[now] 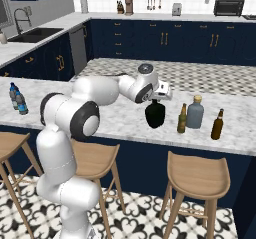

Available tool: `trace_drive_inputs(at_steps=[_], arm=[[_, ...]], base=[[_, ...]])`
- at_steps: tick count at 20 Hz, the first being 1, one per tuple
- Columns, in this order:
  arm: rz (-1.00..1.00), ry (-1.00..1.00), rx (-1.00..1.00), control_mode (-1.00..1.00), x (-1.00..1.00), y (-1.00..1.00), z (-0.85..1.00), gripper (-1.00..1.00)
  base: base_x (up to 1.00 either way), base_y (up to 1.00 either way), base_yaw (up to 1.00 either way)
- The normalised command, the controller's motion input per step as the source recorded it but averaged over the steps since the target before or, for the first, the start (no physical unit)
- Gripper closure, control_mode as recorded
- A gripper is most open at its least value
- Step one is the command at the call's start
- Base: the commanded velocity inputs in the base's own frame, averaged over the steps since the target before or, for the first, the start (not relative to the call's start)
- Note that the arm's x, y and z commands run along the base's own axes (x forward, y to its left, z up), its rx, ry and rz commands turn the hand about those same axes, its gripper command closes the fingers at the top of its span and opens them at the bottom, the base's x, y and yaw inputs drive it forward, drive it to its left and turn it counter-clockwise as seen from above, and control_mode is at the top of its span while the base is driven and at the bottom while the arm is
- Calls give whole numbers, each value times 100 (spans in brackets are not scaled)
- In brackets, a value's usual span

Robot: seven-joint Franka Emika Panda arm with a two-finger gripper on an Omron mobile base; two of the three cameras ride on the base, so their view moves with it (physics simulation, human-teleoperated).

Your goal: Move the plastic bottles in the middle to the plastics group, and the glass bottles in the middle to the glass group.

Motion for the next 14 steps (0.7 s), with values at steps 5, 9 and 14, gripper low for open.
trace_drive_inputs(at_steps=[5,9,14], arm=[[0,-1,0,-100,1,-41,0,100],[7,-6,0,-100,21,-5,0,100],[14,-3,0,-100,13,0,-16,100]], base=[[0,0,0],[0,0,0],[0,0,0]])
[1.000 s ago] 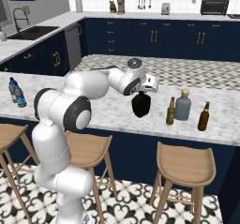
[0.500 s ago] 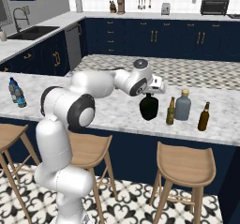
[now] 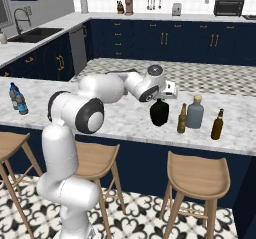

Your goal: Move the plastic bottles in the middle to the plastics group, and the glass bottles in the middle to the glass group.

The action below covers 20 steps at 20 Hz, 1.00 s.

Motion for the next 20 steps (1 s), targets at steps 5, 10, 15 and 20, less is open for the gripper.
trace_drive_inputs(at_steps=[5,10,15,20], arm=[[16,0,-1,-100,6,-14,-2,100],[8,0,-5,-100,5,-2,0,100],[1,0,-3,-100,4,-5,-9,100],[5,0,0,-100,12,0,-53,100]], base=[[0,0,0],[0,0,0],[0,0,0],[0,0,0]])
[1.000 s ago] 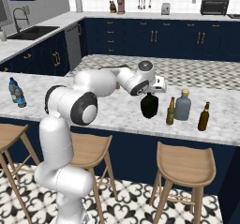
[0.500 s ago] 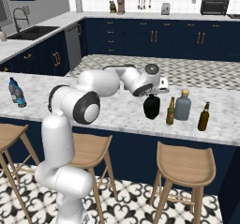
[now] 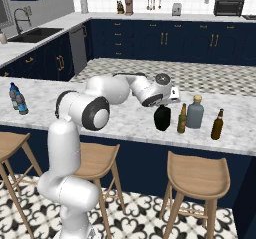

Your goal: Move the plastic bottles in the middle to the plastics group, and the glass bottles in the middle to the glass group.

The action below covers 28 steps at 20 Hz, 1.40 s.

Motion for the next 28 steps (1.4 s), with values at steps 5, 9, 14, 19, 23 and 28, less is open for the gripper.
trace_drive_inputs(at_steps=[5,9,14,19,23,28], arm=[[4,-2,0,-100,0,0,-18,100],[3,-4,-1,-100,0,0,-11,100],[1,0,0,-100,0,0,0,-100],[0,0,0,-100,0,0,0,-100],[0,0,0,-100,0,0,1,-100],[0,0,0,-100,0,0,2,-100]], base=[[0,0,0],[0,0,0],[0,0,0],[0,0,0],[0,0,0],[0,0,0]])
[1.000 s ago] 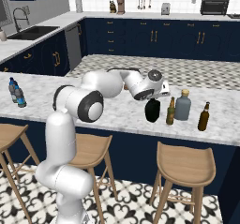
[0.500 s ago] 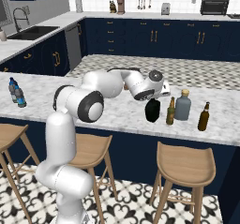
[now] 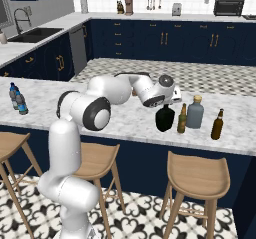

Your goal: Move the plastic bottles in the middle to the plastics group, and the glass bottles in the middle to the glass group.

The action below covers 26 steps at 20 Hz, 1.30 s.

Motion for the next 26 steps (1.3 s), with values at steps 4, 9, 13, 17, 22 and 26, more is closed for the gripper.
trace_drive_inputs(at_steps=[4,9,13,17,22,26], arm=[[0,0,0,-100,0,0,9,-100],[0,0,-2,-100,0,13,35,-100],[0,0,-6,-100,-24,43,70,-100],[-2,0,-11,-100,-62,77,31,-100],[0,1,-10,-100,-91,98,2,-100],[0,12,-8,-100,-76,68,0,-100]], base=[[0,0,0],[0,0,0],[0,0,0],[0,0,0],[0,0,0],[0,0,0]])
